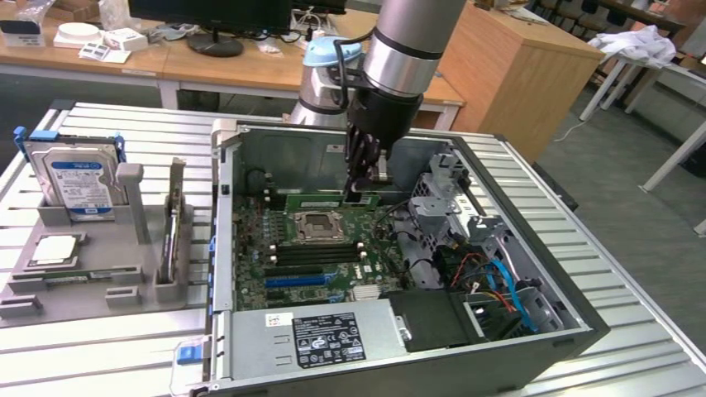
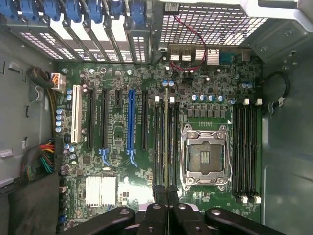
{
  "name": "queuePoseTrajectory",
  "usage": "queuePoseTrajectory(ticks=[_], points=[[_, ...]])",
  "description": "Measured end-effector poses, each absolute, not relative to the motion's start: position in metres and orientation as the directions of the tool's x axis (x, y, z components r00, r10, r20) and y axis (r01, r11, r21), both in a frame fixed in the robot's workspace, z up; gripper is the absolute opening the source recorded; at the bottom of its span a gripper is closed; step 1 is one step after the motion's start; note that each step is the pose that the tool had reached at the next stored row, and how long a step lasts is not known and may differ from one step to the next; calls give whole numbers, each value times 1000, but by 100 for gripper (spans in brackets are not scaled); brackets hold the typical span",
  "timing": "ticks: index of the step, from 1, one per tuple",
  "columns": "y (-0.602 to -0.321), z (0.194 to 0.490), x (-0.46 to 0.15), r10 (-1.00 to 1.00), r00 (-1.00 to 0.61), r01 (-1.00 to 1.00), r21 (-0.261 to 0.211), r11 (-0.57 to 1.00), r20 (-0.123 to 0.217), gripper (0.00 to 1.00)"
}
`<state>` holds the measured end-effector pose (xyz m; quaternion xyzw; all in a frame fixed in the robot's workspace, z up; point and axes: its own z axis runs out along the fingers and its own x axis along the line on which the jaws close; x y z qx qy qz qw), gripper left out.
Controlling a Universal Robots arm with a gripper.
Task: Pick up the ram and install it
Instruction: 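Insert the ram into the slot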
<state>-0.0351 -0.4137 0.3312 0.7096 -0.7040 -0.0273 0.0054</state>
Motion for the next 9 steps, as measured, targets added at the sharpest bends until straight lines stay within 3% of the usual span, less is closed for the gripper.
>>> queuePoseTrajectory(ticks=[9], points=[[-414, 321, -35, -999, 7, -999, 46, -9, -31, 12]])
